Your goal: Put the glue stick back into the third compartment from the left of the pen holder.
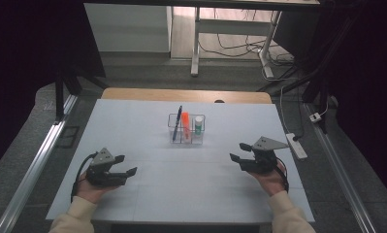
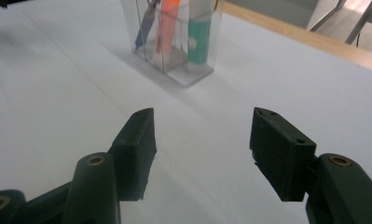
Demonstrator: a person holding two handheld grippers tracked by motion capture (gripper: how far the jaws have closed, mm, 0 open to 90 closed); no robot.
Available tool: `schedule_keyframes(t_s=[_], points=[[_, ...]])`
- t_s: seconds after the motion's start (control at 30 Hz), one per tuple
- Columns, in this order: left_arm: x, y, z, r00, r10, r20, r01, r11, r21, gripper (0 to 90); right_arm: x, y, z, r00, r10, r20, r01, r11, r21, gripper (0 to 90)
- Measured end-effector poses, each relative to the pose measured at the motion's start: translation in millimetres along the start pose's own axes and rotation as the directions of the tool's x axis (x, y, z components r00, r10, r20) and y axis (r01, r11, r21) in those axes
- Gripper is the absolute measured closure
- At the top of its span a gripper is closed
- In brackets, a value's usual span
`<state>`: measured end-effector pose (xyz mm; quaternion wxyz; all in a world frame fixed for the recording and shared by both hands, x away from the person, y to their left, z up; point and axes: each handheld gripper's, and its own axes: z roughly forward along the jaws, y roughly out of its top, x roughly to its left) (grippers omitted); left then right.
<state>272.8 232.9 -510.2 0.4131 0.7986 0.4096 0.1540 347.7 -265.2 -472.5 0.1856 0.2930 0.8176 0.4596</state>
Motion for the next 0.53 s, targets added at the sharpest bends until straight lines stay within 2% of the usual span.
schedule_keyframes(t_s=[0.2, 0.53], points=[[0.4, 0.4, 1.7, 1.0000, 0.002, 0.000, -0.002, 1.0000, 0.004, 28.6, -4.2, -22.9, -8.0, 0.9999, 0.013, 0.006, -0.013, 0.999, 0.034, 39.3], [0.2, 0.5, 0.6, 1.0000, 0.005, -0.006, -0.005, 1.0000, 0.000, 28.6, -4.8, -31.0, -6.7, 1.0000, 0.003, -0.001, -0.003, 0.999, 0.042, 38.5]])
